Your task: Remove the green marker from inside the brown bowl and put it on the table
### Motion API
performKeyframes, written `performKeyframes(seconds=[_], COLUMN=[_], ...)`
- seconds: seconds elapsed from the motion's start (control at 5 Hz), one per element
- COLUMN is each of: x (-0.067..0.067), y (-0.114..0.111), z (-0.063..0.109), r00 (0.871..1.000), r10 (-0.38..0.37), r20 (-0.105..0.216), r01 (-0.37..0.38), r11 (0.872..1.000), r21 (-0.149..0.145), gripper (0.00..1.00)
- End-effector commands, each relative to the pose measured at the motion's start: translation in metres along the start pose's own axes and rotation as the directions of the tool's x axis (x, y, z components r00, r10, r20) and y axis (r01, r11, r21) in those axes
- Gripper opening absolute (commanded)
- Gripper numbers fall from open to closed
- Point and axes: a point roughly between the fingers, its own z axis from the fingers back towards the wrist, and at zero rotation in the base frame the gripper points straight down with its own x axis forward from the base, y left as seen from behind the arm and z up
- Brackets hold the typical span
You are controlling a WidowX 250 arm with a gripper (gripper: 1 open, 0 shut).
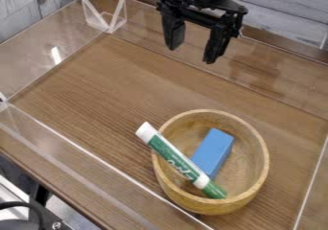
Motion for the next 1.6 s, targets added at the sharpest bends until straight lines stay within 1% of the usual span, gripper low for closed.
performKeyframes(seconds=[0.0, 0.2, 0.4, 0.6, 0.8, 1.0, 1.2, 1.4], x=[-0.012, -0.038, -0.063, -0.076, -0.083, -0.087, -0.087, -0.086], y=[-0.006, -0.019, -0.028, -0.035, -0.038, -0.041, -0.042, -0.044], z=[-0.005, -0.006, -0.006, -0.014, -0.026, -0.042, -0.055, -0.066], r00=[0.997, 0.972, 0.916, 0.867, 0.814, 0.753, 0.709, 0.669], r10=[0.077, 0.234, 0.399, 0.496, 0.579, 0.657, 0.704, 0.743], r20=[-0.006, 0.023, 0.048, 0.053, 0.052, 0.043, 0.037, 0.036], r01=[-0.077, -0.234, -0.397, -0.491, -0.57, -0.643, -0.686, -0.72], r11=[0.997, 0.972, 0.916, 0.867, 0.813, 0.748, 0.701, 0.659], r21=[-0.004, -0.026, -0.056, -0.087, -0.121, -0.165, -0.196, -0.216], gripper=[1.0, 1.0, 1.0, 1.0, 1.0, 1.0, 1.0, 1.0])
